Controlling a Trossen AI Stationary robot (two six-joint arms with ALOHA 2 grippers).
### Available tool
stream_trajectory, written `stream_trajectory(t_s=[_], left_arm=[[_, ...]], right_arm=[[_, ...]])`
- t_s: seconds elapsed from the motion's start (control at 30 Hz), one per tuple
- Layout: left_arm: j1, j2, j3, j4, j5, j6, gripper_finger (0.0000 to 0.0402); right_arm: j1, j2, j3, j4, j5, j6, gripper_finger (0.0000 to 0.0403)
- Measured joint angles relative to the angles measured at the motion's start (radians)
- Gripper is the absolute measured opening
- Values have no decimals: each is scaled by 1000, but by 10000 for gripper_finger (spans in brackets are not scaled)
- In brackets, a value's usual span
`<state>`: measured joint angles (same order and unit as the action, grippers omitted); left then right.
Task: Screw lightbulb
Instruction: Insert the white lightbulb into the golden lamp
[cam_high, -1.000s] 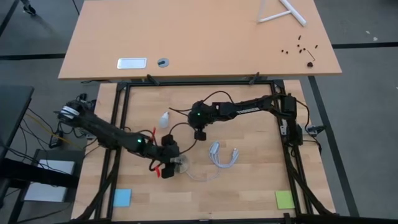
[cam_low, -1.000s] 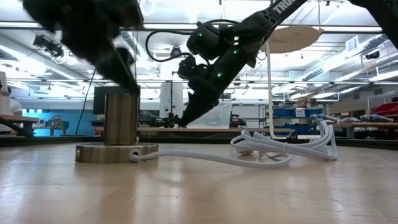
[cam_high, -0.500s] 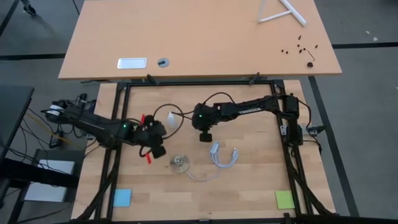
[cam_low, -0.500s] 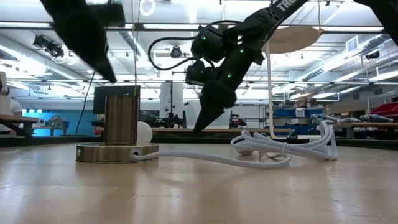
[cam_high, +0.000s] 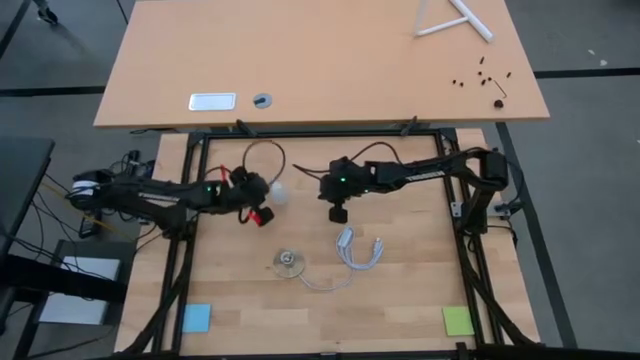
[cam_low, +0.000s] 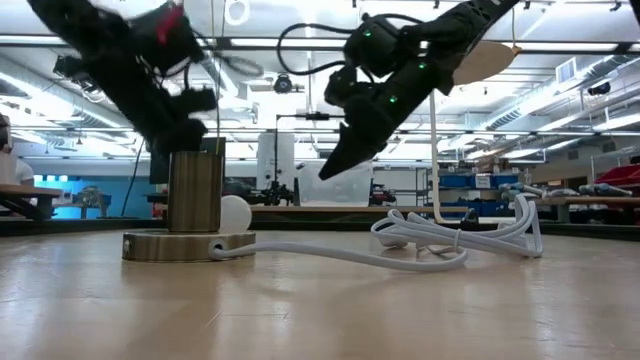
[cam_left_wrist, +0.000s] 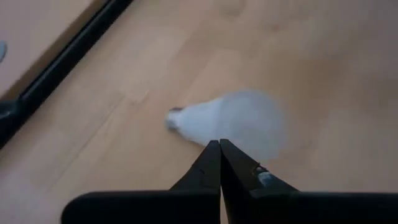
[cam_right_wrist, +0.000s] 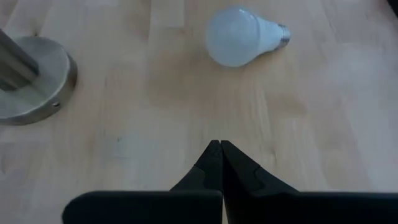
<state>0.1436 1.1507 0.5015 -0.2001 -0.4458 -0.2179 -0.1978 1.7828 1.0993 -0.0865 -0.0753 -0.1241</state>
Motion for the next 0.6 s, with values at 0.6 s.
stream_trajectory(t_s=[0.6], left_arm=[[139, 7, -134, 311, 351, -45, 0]], right_arm=[[2, -27, -148, 201, -3, 92, 4]])
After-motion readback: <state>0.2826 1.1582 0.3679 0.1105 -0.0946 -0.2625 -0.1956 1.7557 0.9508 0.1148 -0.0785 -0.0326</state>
